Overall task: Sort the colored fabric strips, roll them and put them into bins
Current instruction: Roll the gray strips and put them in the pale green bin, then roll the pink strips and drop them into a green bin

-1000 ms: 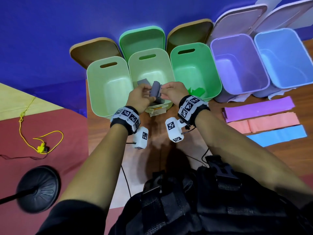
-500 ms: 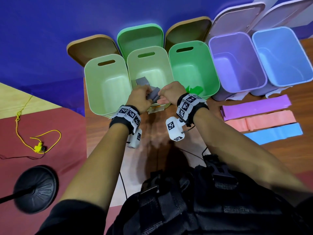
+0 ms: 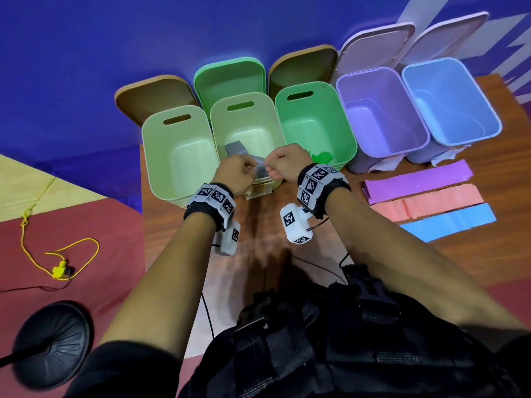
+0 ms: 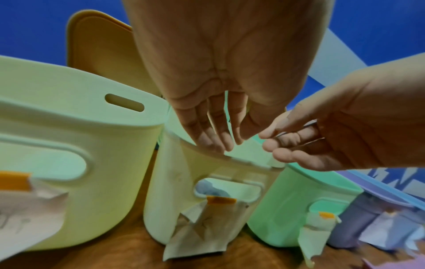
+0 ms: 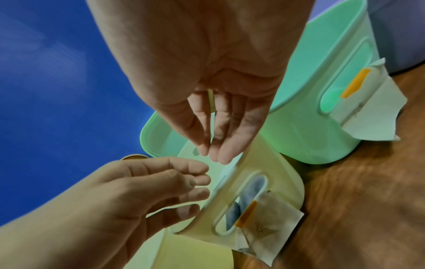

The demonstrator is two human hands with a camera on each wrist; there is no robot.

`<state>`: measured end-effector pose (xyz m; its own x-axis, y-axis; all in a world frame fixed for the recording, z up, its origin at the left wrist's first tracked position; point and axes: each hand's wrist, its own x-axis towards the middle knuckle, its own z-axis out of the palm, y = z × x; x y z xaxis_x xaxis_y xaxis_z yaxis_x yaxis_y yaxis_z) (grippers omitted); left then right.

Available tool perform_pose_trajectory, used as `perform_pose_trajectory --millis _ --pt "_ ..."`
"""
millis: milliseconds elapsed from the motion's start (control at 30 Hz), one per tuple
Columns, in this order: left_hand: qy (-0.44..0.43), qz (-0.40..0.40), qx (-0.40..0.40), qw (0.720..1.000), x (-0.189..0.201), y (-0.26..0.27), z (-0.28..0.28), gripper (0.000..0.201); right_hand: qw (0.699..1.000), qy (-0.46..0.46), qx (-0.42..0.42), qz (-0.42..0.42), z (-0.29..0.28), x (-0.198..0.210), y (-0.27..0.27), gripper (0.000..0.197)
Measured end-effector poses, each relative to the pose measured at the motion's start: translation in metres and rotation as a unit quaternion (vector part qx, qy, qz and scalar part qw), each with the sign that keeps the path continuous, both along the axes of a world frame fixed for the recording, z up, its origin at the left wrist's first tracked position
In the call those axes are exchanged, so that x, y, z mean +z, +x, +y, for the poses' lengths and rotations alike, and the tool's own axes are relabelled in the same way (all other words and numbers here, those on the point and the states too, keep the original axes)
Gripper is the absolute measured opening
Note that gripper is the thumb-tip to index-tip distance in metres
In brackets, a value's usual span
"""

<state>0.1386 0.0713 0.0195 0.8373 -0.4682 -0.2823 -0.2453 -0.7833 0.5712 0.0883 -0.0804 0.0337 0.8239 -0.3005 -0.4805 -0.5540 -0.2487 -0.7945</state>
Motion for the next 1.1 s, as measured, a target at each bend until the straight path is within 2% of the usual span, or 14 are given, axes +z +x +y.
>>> perform_pose_trajectory --millis 167,433,833,1100 --pt "-0.047 0.017 -0.006 0.999 0.011 -0.015 -0.012 0.027 1.0 -0.017 -0.004 -0.025 -0.006 0.002 -0.018 0.022" --pt "-0.054 0.034 -0.026 0.998 0.014 -0.052 -0.051 0.026 0.998 -0.006 -0.041 -0.036 -0.048 -0.006 -0.066 0.015" --pt "-0.05 0.058 -0.009 0.997 -0.009 -0.126 -0.162 0.018 0.998 -0.05 -0.012 -0.028 -0.165 -0.015 -0.128 0.025" --pt "-0.01 0.077 -0.078 0.994 -0.043 -0.153 -0.217 0.021 0.995 -0.096 -0.016 0.027 -0.218 -0.04 -0.161 0.018"
